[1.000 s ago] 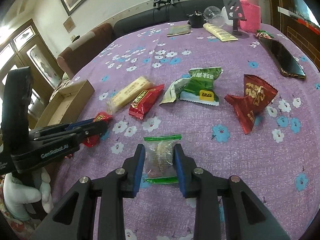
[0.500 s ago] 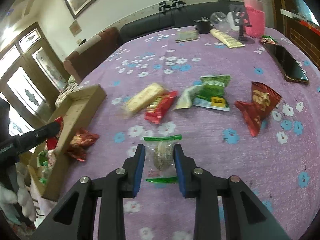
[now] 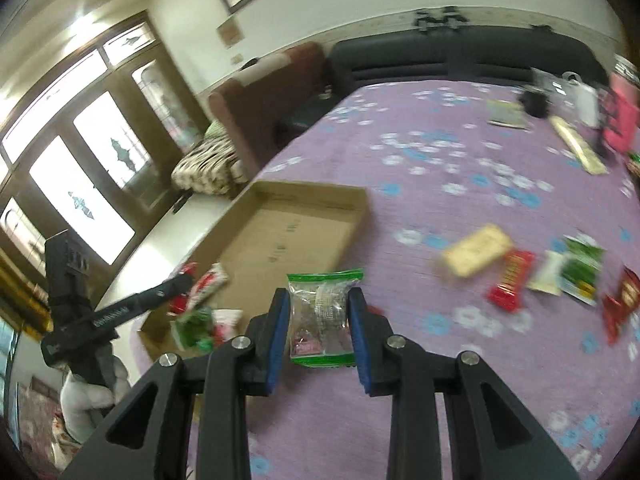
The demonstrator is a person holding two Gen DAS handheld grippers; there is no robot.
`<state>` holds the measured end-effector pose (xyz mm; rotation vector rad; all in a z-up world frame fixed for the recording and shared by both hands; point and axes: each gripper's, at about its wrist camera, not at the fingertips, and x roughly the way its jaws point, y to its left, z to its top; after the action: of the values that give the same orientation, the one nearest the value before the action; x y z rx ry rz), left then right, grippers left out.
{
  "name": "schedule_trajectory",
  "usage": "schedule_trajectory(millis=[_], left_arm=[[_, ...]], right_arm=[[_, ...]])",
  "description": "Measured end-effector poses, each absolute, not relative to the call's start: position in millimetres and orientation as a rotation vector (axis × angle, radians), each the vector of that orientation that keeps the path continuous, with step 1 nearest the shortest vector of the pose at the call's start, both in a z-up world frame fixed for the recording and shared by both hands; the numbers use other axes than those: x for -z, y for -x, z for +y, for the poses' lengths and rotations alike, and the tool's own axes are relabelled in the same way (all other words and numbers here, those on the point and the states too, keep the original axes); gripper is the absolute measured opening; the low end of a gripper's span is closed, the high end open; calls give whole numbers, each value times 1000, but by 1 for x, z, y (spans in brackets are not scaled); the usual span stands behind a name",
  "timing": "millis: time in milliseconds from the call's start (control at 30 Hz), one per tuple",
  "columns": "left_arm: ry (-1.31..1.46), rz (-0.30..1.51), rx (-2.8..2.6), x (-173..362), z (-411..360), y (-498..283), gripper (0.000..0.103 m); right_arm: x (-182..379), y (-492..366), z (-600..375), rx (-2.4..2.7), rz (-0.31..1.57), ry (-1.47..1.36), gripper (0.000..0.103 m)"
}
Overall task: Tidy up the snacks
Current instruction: 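Place the candy bag and red bar into the cardboard box, releasing both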
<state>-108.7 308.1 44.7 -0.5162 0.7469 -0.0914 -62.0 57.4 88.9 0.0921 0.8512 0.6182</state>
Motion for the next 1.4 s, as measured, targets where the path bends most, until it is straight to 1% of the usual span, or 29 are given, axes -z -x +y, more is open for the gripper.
schedule_trajectory(millis=[167, 333, 533, 733, 767, 833, 900, 967, 1067, 1133, 1233, 1300, 1400], left_arm=[[527, 746, 96, -44, 316, 107, 20], [494, 781, 96, -37, 314, 91, 20], [498, 819, 78, -24, 317, 78, 20], [522, 820, 77, -20, 323, 77, 21], [527, 818, 79, -20, 323, 77, 23], [541, 808, 78, -22, 325, 79, 39], [551, 785, 75, -28, 327, 84, 45], [559, 762, 79, -35, 328, 89, 47], [566, 721, 85, -49, 326, 97, 56], [566, 697, 96, -58, 323, 103, 65], [555, 669, 129, -70, 312, 110, 72], [542, 665, 150, -75, 303, 112, 76], [517, 675, 193, -80, 285, 112, 77]], right_arm=[[-79, 61, 107, -670, 881, -33, 29], [-56, 48, 147, -679, 931, 16, 29], [-28, 37, 172, -653, 976, 75, 29], [-13, 33, 179, -629, 999, 96, 29], [-13, 33, 179, -628, 998, 99, 30], [-14, 34, 179, -629, 989, 98, 30], [-17, 36, 179, -638, 984, 99, 30], [-23, 39, 178, -643, 965, 102, 32], [-35, 45, 170, -645, 929, 96, 35], [-44, 49, 159, -643, 908, 77, 39], [-55, 52, 134, -630, 886, 31, 43], [-60, 52, 113, -607, 875, 3, 43], [-66, 51, 74, -551, 857, -40, 43]])
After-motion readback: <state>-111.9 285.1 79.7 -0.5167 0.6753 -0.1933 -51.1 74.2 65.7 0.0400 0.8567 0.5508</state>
